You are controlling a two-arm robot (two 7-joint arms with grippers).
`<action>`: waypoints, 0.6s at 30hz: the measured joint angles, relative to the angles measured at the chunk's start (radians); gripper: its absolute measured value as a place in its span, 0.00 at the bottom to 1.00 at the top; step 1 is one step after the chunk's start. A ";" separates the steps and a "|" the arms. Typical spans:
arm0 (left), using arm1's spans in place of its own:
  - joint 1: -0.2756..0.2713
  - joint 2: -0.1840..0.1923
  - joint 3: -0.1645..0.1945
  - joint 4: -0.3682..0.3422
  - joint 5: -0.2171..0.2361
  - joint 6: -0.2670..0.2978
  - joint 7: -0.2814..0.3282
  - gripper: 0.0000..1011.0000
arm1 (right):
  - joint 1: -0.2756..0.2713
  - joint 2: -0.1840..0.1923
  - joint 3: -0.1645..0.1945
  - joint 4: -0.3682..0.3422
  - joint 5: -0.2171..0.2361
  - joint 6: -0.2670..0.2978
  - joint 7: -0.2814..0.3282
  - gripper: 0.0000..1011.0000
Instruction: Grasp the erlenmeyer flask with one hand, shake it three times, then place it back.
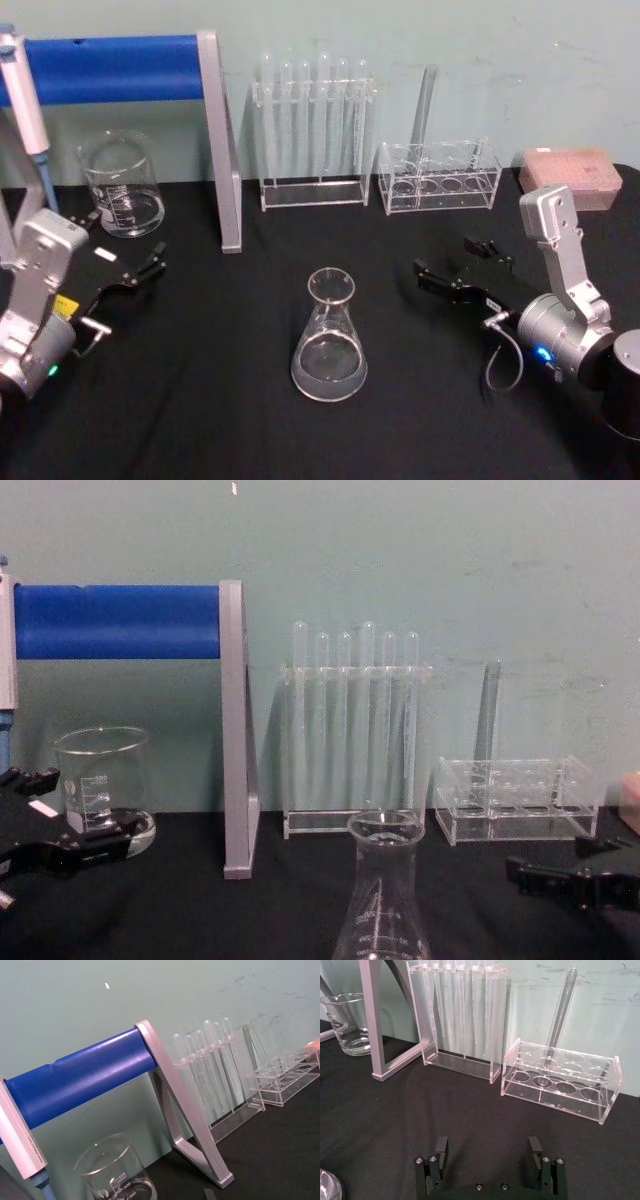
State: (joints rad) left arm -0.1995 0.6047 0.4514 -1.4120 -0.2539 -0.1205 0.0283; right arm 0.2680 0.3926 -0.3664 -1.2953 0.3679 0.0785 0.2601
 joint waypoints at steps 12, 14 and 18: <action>0.000 0.000 0.000 0.000 0.000 0.000 0.000 0.99 | 0.000 0.000 0.000 0.000 0.000 0.000 0.000 0.99; 0.000 0.000 0.000 0.000 0.000 0.000 0.000 0.99 | 0.000 0.000 0.000 0.000 0.000 0.000 0.000 0.99; 0.000 0.000 0.000 0.000 0.000 0.000 0.000 0.99 | 0.000 0.000 0.000 0.000 0.000 0.000 0.000 0.99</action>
State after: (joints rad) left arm -0.1995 0.6047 0.4514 -1.4120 -0.2539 -0.1206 0.0283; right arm 0.2680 0.3925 -0.3664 -1.2953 0.3679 0.0785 0.2603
